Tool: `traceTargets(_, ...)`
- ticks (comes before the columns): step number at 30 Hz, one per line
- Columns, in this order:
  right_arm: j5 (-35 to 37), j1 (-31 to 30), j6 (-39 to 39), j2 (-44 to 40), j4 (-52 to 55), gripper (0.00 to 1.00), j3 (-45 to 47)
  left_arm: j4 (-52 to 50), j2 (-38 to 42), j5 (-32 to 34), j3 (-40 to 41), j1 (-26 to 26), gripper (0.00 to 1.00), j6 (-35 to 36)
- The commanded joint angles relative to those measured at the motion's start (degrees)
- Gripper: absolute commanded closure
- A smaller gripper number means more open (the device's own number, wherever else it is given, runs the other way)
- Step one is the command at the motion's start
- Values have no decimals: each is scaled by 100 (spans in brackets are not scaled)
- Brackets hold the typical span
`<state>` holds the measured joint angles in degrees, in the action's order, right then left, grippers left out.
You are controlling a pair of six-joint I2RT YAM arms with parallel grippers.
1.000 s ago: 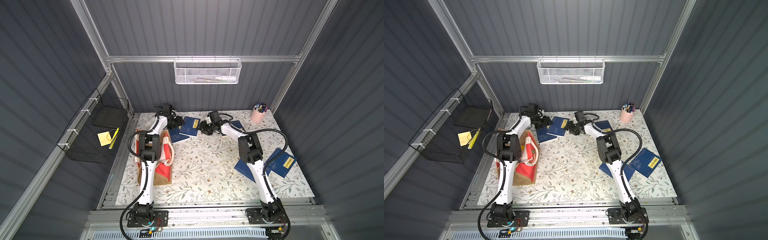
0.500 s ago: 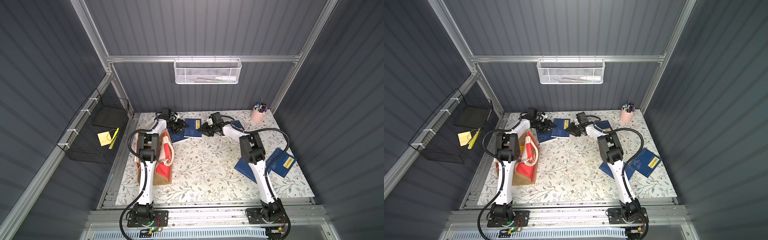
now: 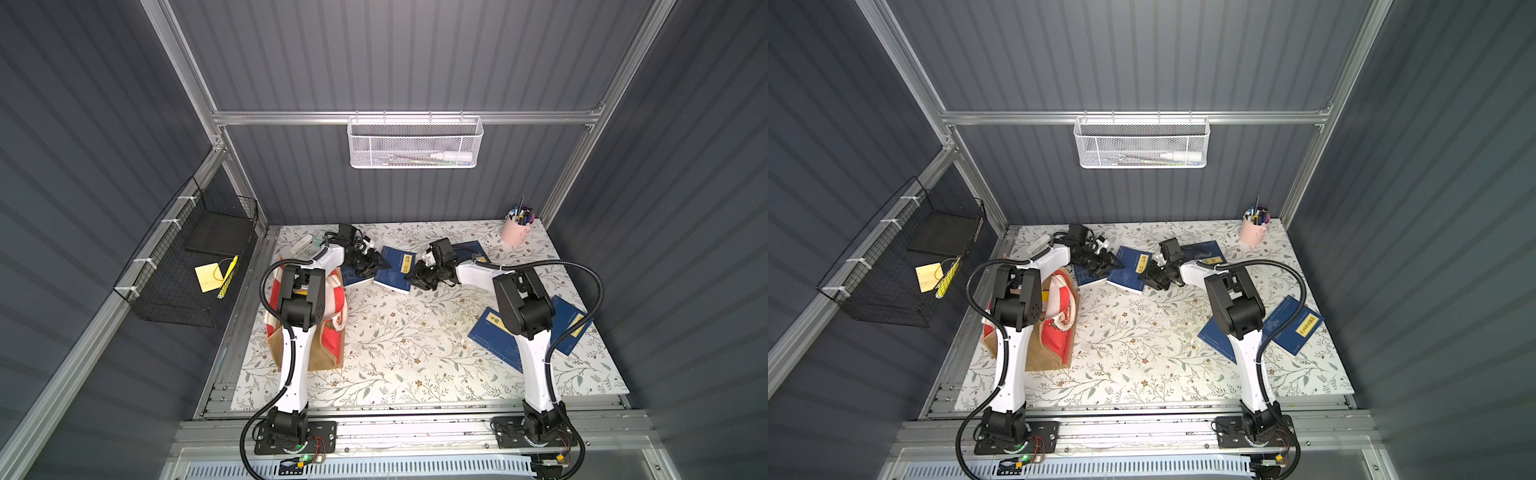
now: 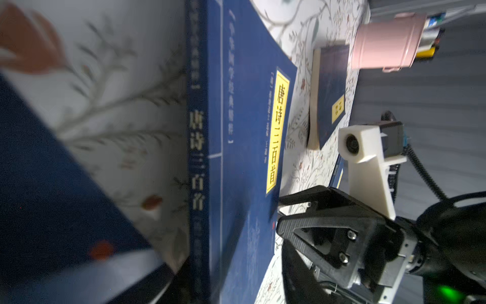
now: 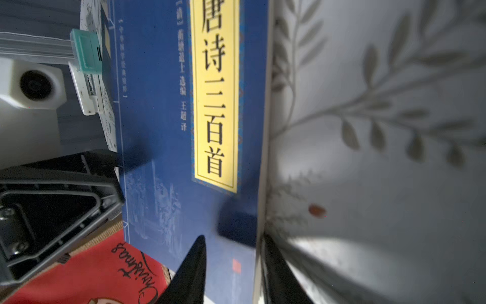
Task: Put the books into the canvas bag
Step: Pick up the book from the center of the board.
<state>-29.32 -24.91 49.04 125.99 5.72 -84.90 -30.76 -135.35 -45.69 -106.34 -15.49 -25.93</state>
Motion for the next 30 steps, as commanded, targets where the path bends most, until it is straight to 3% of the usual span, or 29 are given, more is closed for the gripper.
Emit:
traceTargets(1, -43, -67, -29, -466, -201, 63, 454, -44, 550, 27, 395, -195, 70, 97)
traceTargets(4, -38, -90, -52, -813, -238, 63, 814, 29, 894, 151, 712, -240, 89, 134)
traceTargets(9, 146, -138, -206, -1589, -108, 63, 1268, -97, 1605, 367, 970, -262, 100, 376)
traceTargets(19, 961, -285, -1061, -4084, 600, 56, 1844, -815, 3554, 1457, 854, -244, 100, 1249)
traceTargets(21, 1007, -338, -1212, -4516, 611, 46, 1898, -893, 3941, 1655, 882, -244, 100, 1350)
traceTargets(30, 322, -566, -1500, -5525, -43, 27, 1968, -94, 5874, 1794, 1775, -244, 100, 1117)
